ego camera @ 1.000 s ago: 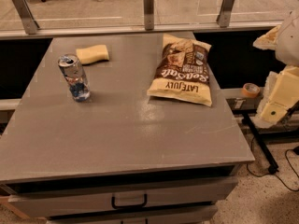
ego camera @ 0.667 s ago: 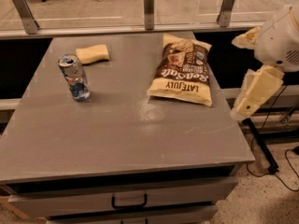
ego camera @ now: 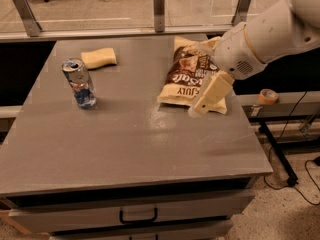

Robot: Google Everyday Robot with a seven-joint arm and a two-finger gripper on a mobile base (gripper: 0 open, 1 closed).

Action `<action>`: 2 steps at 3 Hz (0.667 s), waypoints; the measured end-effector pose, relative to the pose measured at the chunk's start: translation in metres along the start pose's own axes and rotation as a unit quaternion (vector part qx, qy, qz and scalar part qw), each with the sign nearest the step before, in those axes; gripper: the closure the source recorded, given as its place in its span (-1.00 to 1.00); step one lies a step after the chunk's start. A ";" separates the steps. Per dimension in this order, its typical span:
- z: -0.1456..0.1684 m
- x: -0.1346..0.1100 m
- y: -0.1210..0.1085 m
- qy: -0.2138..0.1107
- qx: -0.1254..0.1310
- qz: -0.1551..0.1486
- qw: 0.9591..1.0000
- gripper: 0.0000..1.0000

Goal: Knock redbull can over

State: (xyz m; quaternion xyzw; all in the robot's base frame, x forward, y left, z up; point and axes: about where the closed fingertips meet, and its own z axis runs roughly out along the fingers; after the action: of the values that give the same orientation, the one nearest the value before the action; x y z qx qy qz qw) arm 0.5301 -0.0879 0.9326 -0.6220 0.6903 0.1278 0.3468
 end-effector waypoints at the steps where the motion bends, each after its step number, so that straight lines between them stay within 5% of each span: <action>1: 0.047 -0.036 -0.018 -0.086 0.009 0.035 0.996 -1.00; 2: 0.050 -0.041 -0.018 -0.082 -0.003 0.034 0.996 -1.00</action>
Offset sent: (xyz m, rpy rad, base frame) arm 0.0228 0.0405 -0.0108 0.1377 0.0081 -0.0076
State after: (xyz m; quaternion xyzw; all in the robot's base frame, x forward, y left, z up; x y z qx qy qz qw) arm 0.5629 -0.0295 0.9270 -0.5864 0.6799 0.1922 0.3961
